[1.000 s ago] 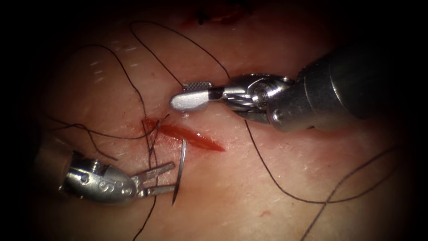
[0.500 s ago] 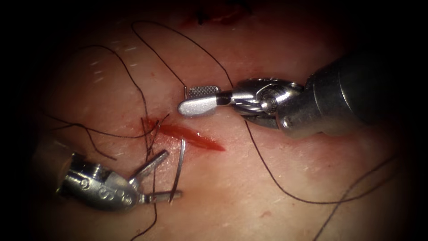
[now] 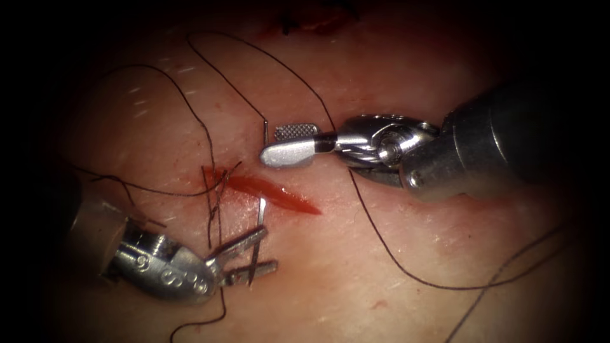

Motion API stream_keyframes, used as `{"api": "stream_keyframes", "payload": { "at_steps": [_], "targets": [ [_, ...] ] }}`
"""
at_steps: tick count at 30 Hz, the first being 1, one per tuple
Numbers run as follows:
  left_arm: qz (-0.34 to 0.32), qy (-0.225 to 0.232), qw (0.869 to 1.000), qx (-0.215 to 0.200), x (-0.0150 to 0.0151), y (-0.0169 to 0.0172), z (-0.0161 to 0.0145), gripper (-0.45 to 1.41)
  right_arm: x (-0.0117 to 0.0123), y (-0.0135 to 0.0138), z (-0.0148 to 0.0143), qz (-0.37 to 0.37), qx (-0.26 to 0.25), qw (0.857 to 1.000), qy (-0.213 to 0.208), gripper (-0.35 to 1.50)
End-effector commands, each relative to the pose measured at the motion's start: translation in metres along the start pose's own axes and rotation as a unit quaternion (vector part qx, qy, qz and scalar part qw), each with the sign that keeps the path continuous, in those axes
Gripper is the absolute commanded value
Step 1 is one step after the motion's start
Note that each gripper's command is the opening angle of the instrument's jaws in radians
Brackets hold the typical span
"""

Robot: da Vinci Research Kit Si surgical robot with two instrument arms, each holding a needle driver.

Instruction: Wound Closure

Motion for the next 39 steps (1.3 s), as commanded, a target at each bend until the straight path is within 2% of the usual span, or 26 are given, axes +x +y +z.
{"api": "stream_keyframes", "payload": {
  "at_steps": [1, 9, 13, 23, 27, 33, 39],
  "targets": [
    [-0.005, 0.000, 1.000, -0.002, 0.0007, 0.0018, 0.0003, -0.45, -0.0011, -0.0005, 0.0006, 0.003, 0.003, 1.000, 0.000, 1.38],
    [-0.009, 0.001, 1.000, -0.011, 0.0028, 0.0017, -0.0010, -0.45, -0.0008, -0.0005, -0.0003, 0.001, 0.004, 1.000, 0.001, 1.38],
    [-0.009, 0.011, 0.998, -0.060, 0.0045, 0.0015, -0.0019, -0.45, -0.0006, -0.0006, -0.0010, -0.004, 0.003, 1.000, 0.002, 1.38],
    [-0.031, 0.027, 0.991, -0.131, 0.0087, 0.0012, -0.0046, -0.45, -0.0009, -0.0009, -0.0014, -0.009, -0.027, 0.999, 0.028, 1.47],
    [-0.036, 0.035, 0.988, -0.147, 0.0094, 0.0009, -0.0060, -0.45, -0.0012, -0.0014, -0.0017, -0.007, -0.006, 1.000, 0.009, 1.37],
    [-0.044, 0.040, 0.986, -0.154, 0.0111, -0.0001, -0.0086, -0.45, -0.0009, -0.0025, -0.0019, -0.004, 0.004, 1.000, 0.001, 1.33],
    [-0.065, 0.057, 0.990, -0.110, 0.0131, -0.0034, -0.0099, -0.45, -0.0004, -0.0030, -0.0025, -0.003, 0.006, 1.000, -0.001, 1.33]
  ]
}}
